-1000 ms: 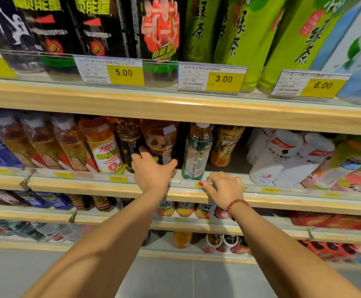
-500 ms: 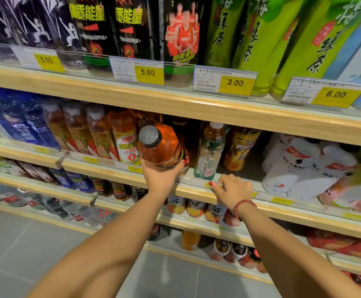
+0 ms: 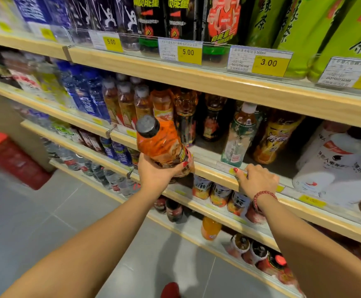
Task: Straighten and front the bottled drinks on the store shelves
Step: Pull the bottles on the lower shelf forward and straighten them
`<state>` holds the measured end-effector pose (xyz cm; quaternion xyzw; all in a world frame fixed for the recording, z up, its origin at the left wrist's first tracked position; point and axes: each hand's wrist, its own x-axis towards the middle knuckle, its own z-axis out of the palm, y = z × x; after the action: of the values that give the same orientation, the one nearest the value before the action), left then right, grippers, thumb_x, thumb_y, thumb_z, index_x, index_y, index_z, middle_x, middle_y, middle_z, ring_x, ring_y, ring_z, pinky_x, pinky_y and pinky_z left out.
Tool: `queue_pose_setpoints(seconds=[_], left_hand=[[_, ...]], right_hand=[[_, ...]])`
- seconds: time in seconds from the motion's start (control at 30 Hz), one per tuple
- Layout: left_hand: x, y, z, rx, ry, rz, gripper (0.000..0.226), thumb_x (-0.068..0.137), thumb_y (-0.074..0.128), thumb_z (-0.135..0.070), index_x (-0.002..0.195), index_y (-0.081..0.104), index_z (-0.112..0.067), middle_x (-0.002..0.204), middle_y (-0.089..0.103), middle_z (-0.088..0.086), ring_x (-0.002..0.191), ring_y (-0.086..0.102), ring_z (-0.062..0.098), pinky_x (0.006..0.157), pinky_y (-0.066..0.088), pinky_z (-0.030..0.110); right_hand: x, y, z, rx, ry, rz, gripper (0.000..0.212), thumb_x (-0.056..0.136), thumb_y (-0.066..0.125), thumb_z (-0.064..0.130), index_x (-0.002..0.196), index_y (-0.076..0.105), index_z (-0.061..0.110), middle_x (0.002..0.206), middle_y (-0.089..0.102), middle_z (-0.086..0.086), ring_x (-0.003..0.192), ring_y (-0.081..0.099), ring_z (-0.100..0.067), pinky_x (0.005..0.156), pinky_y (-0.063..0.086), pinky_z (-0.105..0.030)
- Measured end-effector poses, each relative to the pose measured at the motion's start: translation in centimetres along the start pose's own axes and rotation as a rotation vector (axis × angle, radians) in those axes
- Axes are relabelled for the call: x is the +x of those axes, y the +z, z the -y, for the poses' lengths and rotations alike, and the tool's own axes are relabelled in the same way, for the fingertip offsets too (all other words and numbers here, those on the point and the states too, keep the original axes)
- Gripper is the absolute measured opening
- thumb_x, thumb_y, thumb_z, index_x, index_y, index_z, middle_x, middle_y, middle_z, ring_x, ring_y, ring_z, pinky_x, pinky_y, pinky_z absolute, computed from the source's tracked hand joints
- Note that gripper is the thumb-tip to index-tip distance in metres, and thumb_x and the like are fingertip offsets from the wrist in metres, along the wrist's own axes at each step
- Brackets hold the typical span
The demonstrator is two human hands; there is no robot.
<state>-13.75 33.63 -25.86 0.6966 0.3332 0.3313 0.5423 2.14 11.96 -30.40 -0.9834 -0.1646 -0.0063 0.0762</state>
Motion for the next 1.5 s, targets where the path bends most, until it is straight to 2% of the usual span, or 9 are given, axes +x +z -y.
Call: queue_pose_setpoints(seconds=[0.33, 0.53, 0.6, 0.7, 0.83, 1.0, 1.2, 1.37, 1.5], left_hand=[[-1.3, -4.4, 5.0, 0.167, -0.007, 0.007, 0.078, 0.049, 0.095, -0.028, 0.116, 0.06, -0.009, 0.112, 0.069, 0.005, 0.107, 0.064, 0.019, 0.094, 0.053, 0.041], [-1.9, -4.0, 9.8, 0.167, -0.006, 0.113, 0.077, 0.049, 0.096, -0.019, 0.113, 0.056, -0.01, 0.105, 0.068, 0.0, 0.096, 0.062, 0.011, 0.081, 0.044, 0.007], [-2.1, -3.6, 11.4, 0.125, -0.049, 0.147, 0.078, 0.049, 0.095, -0.011, 0.115, 0.053, -0.013, 0.106, 0.067, 0.001, 0.095, 0.063, 0.01, 0.084, 0.044, 0.009], [-2.1, -3.3, 14.0, 0.114, -0.072, 0.208, 0.062, 0.045, 0.093, -0.014, 0.095, 0.06, -0.028, 0.089, 0.07, -0.017, 0.081, 0.065, -0.01, 0.073, 0.047, 0.006], [-1.1, -2.8, 17.1, 0.145, -0.146, 0.248, 0.048, 0.041, 0.086, -0.027, 0.081, 0.061, -0.037, 0.078, 0.066, -0.022, 0.073, 0.064, -0.011, 0.065, 0.05, 0.015], [0.5, -1.7, 20.9, 0.198, -0.154, 0.256, 0.056, 0.04, 0.087, -0.036, 0.081, 0.058, -0.061, 0.079, 0.067, -0.024, 0.081, 0.066, -0.002, 0.075, 0.055, 0.029], [2.7, 0.1, 24.5, 0.208, -0.107, 0.192, 0.063, 0.038, 0.086, -0.042, 0.082, 0.049, -0.069, 0.092, 0.067, -0.012, 0.085, 0.065, 0.006, 0.077, 0.057, 0.036], [3.5, 1.7, 26.9, 0.107, -0.115, 0.173, 0.068, 0.041, 0.092, -0.031, 0.099, 0.059, -0.044, 0.101, 0.067, -0.009, 0.09, 0.064, 0.001, 0.072, 0.051, 0.016], [4.5, 2.3, 27.9, 0.065, -0.118, 0.189, 0.07, 0.046, 0.092, -0.021, 0.108, 0.061, -0.024, 0.096, 0.069, -0.013, 0.086, 0.065, -0.005, 0.067, 0.052, 0.012]], right_hand=[[-0.6, -0.4, 0.2, -0.046, -0.024, -0.022, 0.043, 0.097, 0.035, 0.051, 0.1, 0.059, 0.015, 0.103, 0.062, -0.01, 0.1, 0.057, -0.03, 0.077, 0.036, -0.041], [-0.9, 0.3, 0.3, -0.046, -0.011, -0.131, 0.038, 0.096, 0.041, 0.048, 0.079, 0.05, 0.015, 0.087, 0.059, -0.011, 0.089, 0.056, -0.033, 0.071, 0.031, -0.04], [-1.1, 0.6, 0.6, -0.067, 0.002, -0.163, 0.036, 0.095, 0.043, 0.046, 0.079, 0.051, 0.014, 0.087, 0.059, -0.012, 0.088, 0.055, -0.034, 0.07, 0.029, -0.04], [-1.8, 1.0, 0.9, -0.019, -0.026, -0.282, 0.029, 0.094, 0.051, 0.039, 0.092, 0.059, 0.011, 0.095, 0.061, -0.016, 0.093, 0.053, -0.037, 0.073, 0.034, -0.041], [-5.4, 3.7, 2.7, 0.132, -0.222, -0.464, 0.03, 0.088, 0.062, 0.025, 0.111, 0.06, 0.006, 0.116, 0.061, -0.017, 0.105, 0.053, -0.036, 0.088, 0.037, -0.043], [-10.5, 12.4, 5.3, 0.161, -0.346, -0.148, 0.037, 0.076, 0.074, 0.013, 0.11, 0.066, 0.002, 0.113, 0.065, -0.018, 0.099, 0.062, -0.04, 0.084, 0.048, -0.042], [-7.6, 19.6, 3.4, 0.138, -0.058, 0.089, 0.046, 0.081, 0.069, 0.017, 0.125, 0.056, 0.01, 0.123, 0.062, -0.013, 0.112, 0.057, -0.033, 0.091, 0.048, -0.043], [-4.9, 23.3, 2.3, 0.086, 0.014, 0.127, 0.051, 0.091, 0.059, 0.031, 0.137, 0.045, 0.015, 0.137, 0.051, -0.006, 0.126, 0.046, -0.025, 0.103, 0.039, -0.037], [-3.6, 25.3, 1.9, 0.051, 0.042, 0.118, 0.043, 0.094, 0.05, 0.045, 0.127, 0.053, 0.018, 0.12, 0.057, -0.002, 0.113, 0.05, -0.021, 0.088, 0.045, -0.034]])
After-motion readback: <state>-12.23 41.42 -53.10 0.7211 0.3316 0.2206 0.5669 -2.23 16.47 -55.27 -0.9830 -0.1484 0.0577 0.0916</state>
